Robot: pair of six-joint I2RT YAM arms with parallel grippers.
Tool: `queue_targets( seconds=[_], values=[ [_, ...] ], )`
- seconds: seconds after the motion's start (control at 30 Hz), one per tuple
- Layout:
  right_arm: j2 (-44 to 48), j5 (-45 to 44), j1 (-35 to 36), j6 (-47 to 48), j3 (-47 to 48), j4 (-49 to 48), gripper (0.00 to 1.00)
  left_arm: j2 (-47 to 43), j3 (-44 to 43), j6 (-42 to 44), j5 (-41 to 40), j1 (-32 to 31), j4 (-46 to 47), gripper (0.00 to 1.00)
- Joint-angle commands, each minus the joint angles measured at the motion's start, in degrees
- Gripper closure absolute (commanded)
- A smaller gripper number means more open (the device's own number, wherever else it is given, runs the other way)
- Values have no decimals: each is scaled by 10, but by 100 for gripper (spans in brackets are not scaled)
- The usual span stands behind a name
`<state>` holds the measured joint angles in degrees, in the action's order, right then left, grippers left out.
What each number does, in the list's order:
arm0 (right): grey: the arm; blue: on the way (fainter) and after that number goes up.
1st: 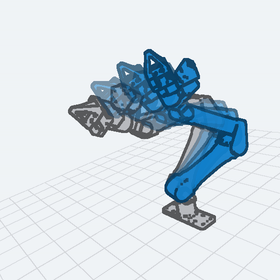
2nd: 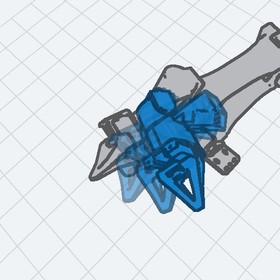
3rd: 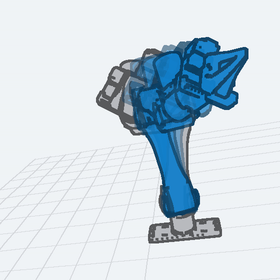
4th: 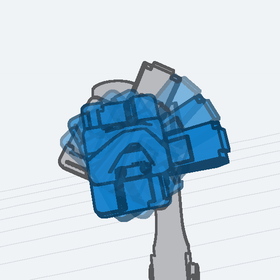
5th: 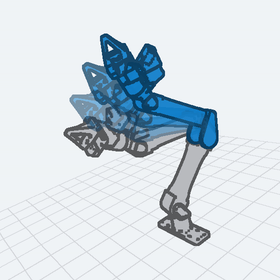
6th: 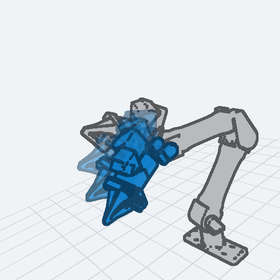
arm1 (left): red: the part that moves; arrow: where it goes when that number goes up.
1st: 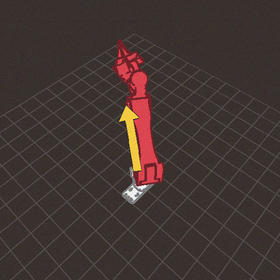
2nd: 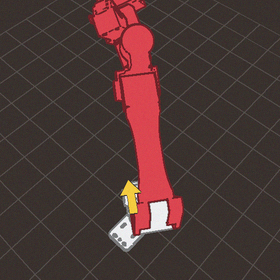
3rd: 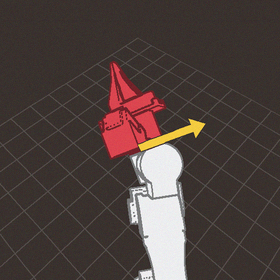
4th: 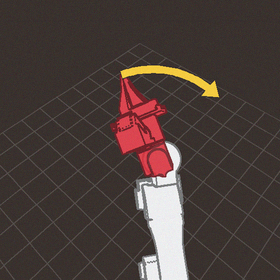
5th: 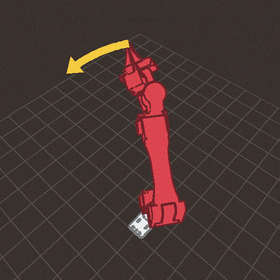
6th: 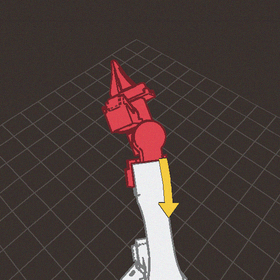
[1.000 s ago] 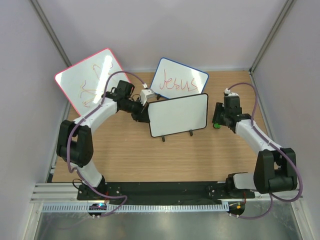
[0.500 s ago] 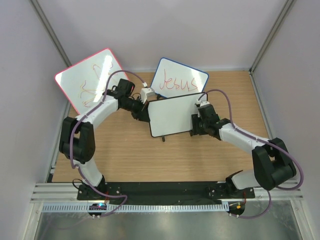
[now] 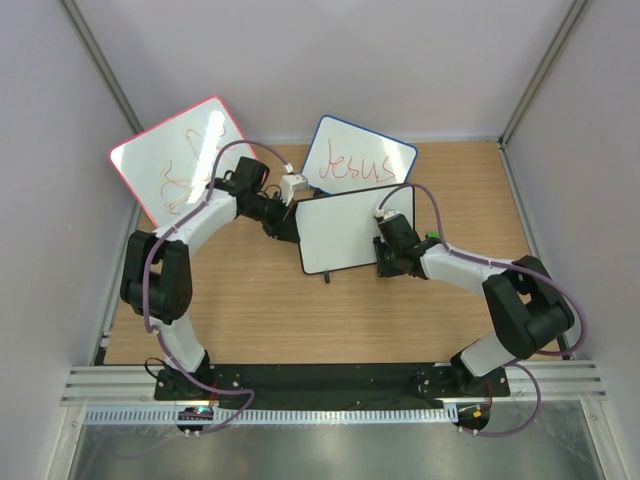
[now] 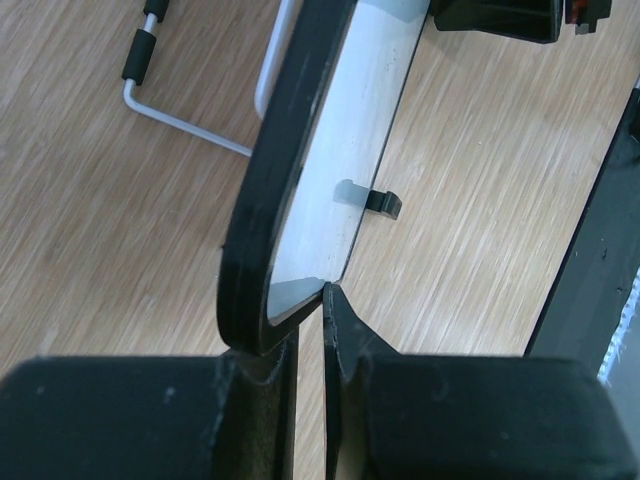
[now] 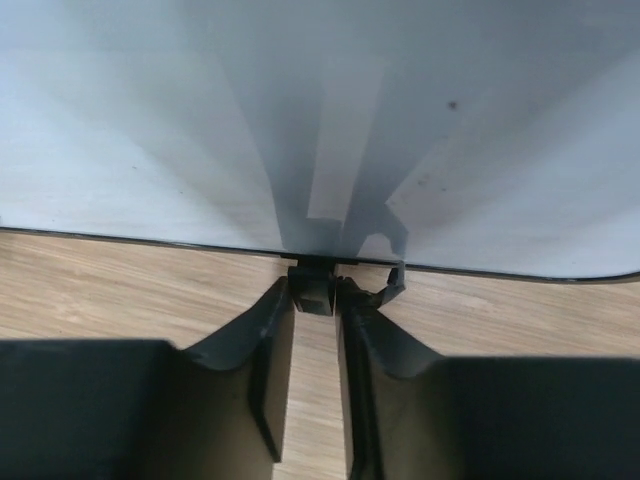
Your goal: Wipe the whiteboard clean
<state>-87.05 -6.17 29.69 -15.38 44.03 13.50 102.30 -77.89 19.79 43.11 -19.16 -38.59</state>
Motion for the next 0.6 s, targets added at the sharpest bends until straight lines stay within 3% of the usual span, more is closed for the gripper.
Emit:
queue_targets(
  seconds=[0.0,0.07,0.13,0.4,0.47,0.57],
  values=[
    [-15,-14,5,-13,27,-22,74,23,-6,43,-85,0,15,99],
    [-20,-13,6,-15,28,-20,85,21,-11,40,-85,0,15,96],
    [-22,-14,12,-15,29,-21,89,18,-13,39,-82,1,15,96],
    [-23,-16,27,-26,19,-15,98,7,-8,41,-81,0,14,91],
    [-22,-16,26,-28,18,-10,99,5,-8,56,-81,1,2,100],
    [-16,-21,27,-32,14,-7,99,0,-8,67,-92,4,-10,100]
  ],
)
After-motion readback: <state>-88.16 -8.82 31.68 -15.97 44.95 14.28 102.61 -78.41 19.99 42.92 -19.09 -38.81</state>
